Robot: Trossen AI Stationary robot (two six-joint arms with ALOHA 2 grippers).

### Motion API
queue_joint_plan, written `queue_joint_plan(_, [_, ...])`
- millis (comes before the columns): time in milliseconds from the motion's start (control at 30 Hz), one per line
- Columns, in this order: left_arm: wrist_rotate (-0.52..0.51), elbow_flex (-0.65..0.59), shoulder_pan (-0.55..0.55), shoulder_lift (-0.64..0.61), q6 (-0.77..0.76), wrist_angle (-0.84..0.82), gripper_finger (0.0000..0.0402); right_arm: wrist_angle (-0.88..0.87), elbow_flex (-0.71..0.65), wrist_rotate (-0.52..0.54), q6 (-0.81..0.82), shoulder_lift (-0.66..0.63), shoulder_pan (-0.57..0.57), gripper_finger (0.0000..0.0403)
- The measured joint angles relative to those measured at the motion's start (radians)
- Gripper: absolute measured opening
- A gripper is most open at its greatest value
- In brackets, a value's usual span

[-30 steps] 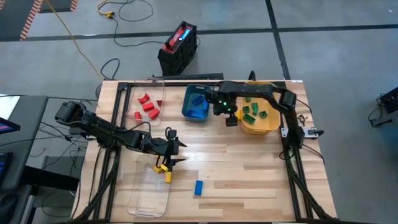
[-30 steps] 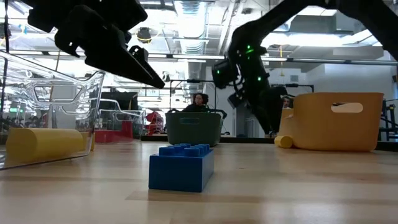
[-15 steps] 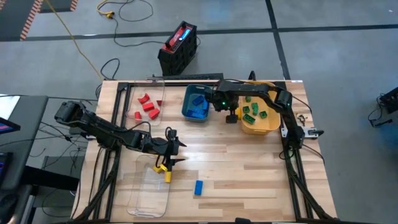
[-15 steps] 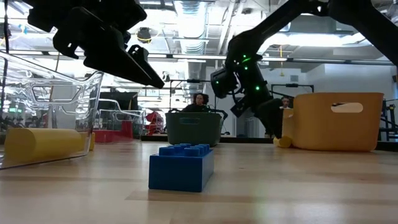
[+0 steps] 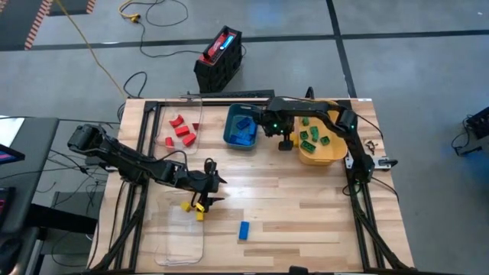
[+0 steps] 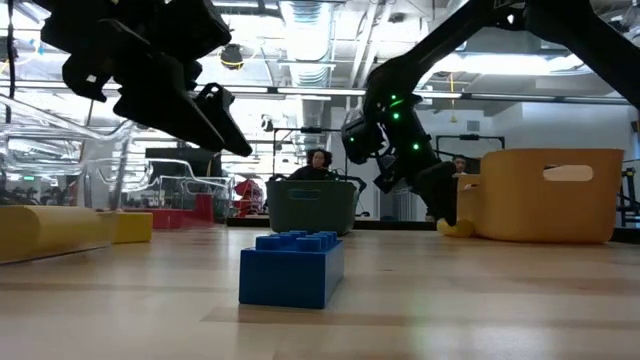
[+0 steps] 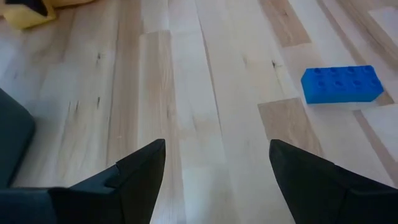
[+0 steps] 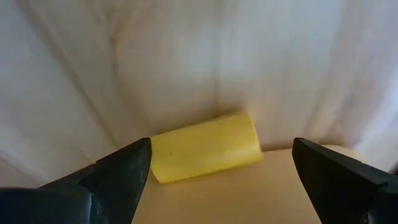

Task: Sort blocks
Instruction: Put the yellow block into the bottom transparent bin

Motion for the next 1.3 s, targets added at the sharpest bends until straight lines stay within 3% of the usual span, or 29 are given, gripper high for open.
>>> queue_joint_plan(333, [-0.002,0.000,-0.008,0.000,-0.003,0.008,0.0280,0.026,-0.002,-0.002,-0.048,0.012,0.041,0.0399])
queue_joint_plan(533, [-0.004,0.000,-0.010,0.000,-0.003,0.008,0.0280,0.049,-0.002,-0.003,-0.042,0.011,0.048,0.0374])
queue_joint_plan(1133, [-0.006,0.002,-0.017,-0.026,-0.025,-0.023,0.0280,0.116,-0.002,-0.066,0.171,0.011,0.115,0.0226])
queue_joint_plan(1300, [-0.007,0.002,-0.026,-0.090,-0.034,-0.030,0.0280,0.123,-0.002,-0.141,0.261,0.011,0.143,0.0181])
